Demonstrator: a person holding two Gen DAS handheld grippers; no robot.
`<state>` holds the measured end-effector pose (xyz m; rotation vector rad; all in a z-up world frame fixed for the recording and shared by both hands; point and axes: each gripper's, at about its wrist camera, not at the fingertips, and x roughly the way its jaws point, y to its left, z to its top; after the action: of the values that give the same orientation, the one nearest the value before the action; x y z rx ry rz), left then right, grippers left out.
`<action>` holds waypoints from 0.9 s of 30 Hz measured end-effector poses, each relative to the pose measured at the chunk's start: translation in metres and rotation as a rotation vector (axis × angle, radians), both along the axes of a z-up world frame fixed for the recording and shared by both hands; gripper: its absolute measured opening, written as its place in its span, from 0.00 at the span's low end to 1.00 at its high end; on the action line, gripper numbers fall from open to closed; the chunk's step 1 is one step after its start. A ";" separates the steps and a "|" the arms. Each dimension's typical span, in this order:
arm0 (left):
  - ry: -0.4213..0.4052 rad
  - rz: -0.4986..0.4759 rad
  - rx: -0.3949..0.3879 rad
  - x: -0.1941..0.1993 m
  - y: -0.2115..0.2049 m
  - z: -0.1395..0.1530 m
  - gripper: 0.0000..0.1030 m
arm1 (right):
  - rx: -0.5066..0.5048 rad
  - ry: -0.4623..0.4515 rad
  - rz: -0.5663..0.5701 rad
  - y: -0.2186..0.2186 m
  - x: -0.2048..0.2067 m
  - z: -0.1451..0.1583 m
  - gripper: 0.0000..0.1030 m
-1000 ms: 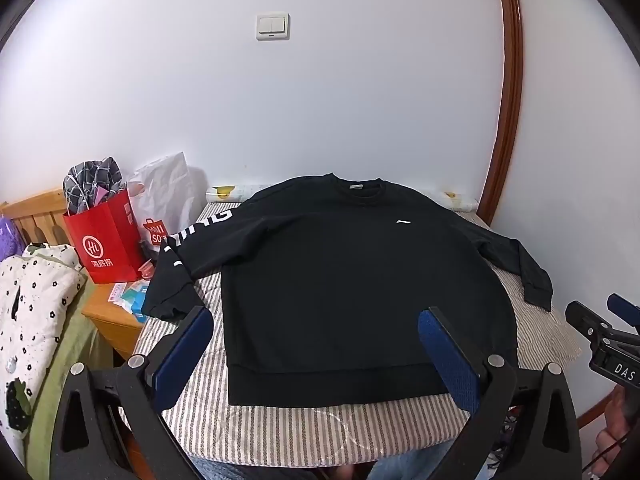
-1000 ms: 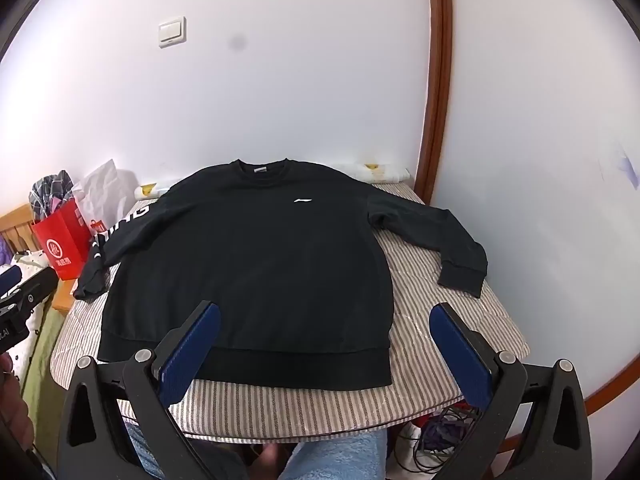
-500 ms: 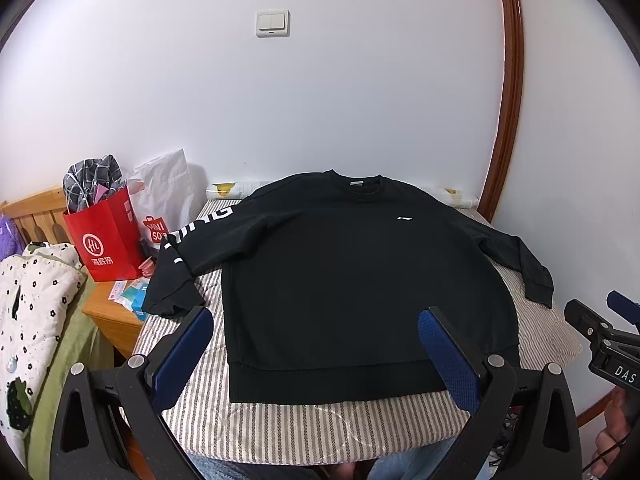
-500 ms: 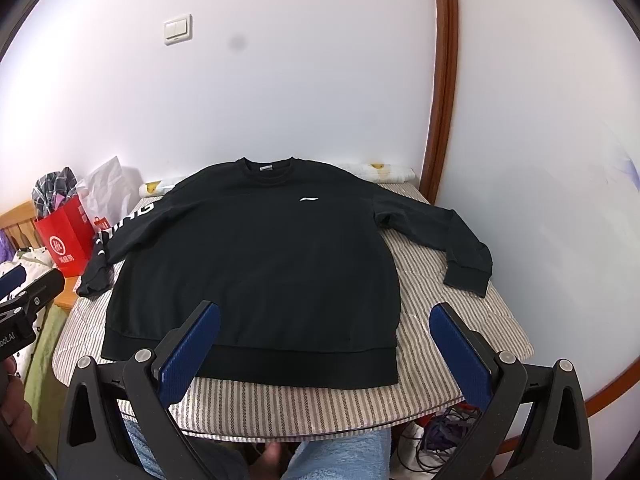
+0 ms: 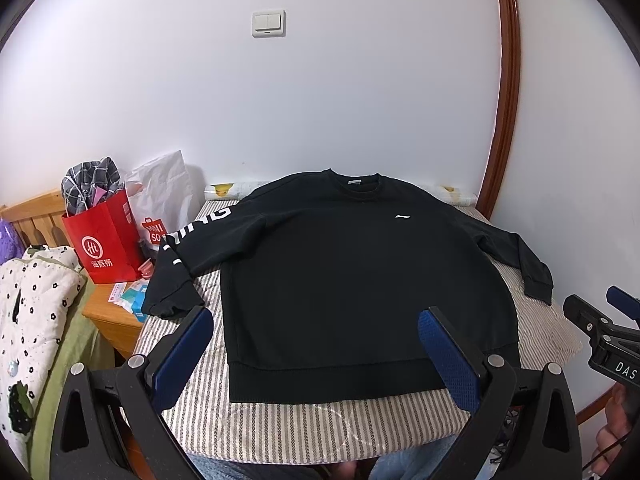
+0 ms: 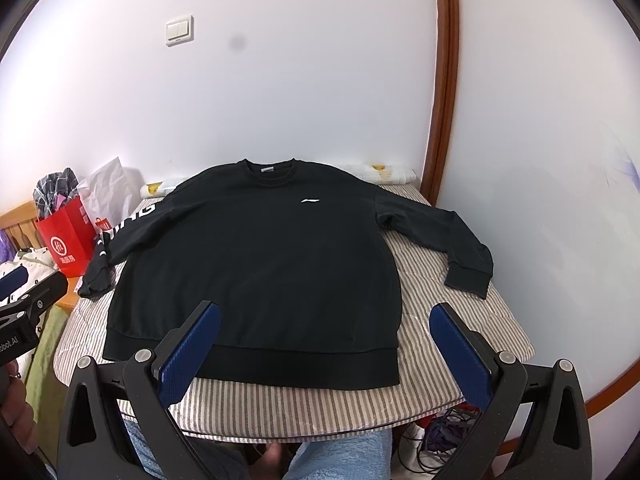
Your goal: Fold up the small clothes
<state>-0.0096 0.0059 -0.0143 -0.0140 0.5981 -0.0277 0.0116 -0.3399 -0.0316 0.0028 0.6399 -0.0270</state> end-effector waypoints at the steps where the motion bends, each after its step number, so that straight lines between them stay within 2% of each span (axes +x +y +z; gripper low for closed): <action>1: 0.000 0.000 0.000 -0.001 0.000 0.000 1.00 | 0.000 0.000 0.000 0.000 0.000 0.000 1.00; 27: 0.001 -0.001 -0.001 0.002 0.001 0.001 1.00 | -0.005 -0.003 0.000 0.000 0.000 0.000 1.00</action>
<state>-0.0073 0.0067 -0.0131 -0.0147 0.5996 -0.0292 0.0117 -0.3398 -0.0315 -0.0018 0.6366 -0.0284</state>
